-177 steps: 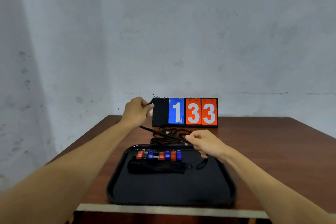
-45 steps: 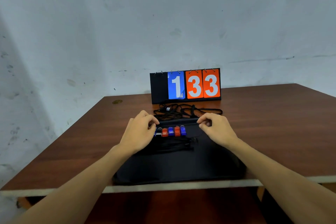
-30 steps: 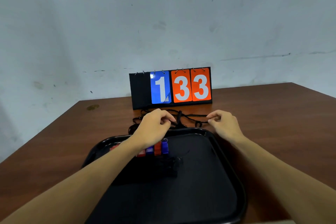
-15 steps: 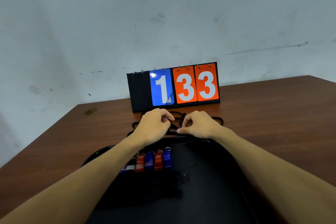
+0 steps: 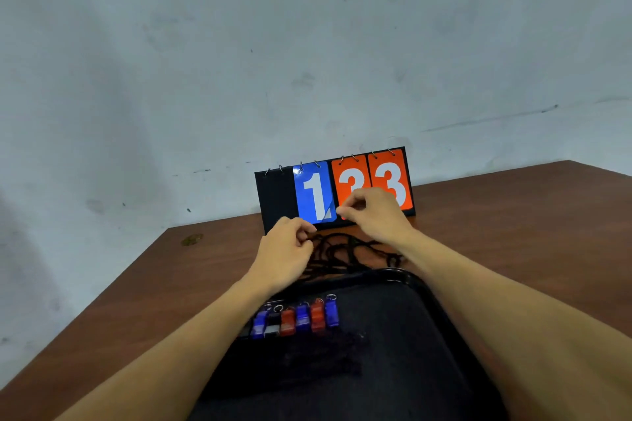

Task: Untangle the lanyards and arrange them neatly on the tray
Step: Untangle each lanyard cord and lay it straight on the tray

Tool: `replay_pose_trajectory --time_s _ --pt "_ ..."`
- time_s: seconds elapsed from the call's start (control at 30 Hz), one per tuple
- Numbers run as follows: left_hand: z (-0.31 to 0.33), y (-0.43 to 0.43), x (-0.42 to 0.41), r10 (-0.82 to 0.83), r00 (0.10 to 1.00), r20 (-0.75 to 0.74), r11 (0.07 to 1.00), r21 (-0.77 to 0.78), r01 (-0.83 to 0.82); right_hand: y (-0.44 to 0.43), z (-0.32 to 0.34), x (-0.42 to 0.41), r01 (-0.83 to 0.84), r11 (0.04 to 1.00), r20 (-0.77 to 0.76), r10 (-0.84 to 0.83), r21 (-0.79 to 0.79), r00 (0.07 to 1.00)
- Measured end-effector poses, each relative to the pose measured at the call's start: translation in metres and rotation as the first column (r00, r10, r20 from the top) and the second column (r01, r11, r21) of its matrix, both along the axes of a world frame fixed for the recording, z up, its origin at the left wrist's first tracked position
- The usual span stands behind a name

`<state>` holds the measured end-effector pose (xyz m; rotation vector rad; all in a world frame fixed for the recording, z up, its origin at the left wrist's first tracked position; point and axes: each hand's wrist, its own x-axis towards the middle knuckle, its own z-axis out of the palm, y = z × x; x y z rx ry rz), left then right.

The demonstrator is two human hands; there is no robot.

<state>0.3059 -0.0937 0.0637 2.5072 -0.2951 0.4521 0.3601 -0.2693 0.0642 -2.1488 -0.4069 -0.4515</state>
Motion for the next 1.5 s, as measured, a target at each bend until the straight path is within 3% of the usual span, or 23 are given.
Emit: replay_pose_trajectory --time_s 0.23,0.7,0.87,1.0,1.13,1.27,1.5 --pt "0.003 0.005 -0.011 -0.029 0.999 -0.046 0.999 -0.027 0.028 -0.010 -0.023 -0.003 -0.061 0.977 -0.240 0.011 -0.204 0.971" --pt "-0.013 0.006 0.006 -0.093 0.994 -0.066 0.993 -0.075 0.088 0.008 -0.044 0.014 -0.178 0.880 -0.357 0.010 -0.440 0.934" --pt "-0.009 0.013 0.007 -0.116 0.993 0.020 0.989 -0.090 0.117 0.011 -0.018 0.006 -0.111 0.985 -0.156 0.090 -0.131 0.984" --pt "0.015 0.011 0.002 -0.135 0.990 0.034 0.983 -0.119 0.138 0.022 0.024 -0.013 -0.121 0.975 -0.056 0.133 0.185 0.989" --pt "0.046 -0.002 -0.002 -0.159 0.987 -0.001 0.947 -0.281 0.152 0.029 0.062 -0.038 -0.190 0.852 -0.010 0.223 0.488 0.975" --pt "0.061 -0.013 -0.011 -0.118 0.993 0.011 0.921 -0.373 0.114 0.026 0.086 -0.055 -0.217 0.695 0.029 0.272 0.685 0.962" --pt "0.062 -0.009 -0.024 -0.094 0.994 -0.048 0.948 -0.309 0.075 0.002 0.098 -0.064 -0.158 0.364 0.044 0.302 0.918 0.952"
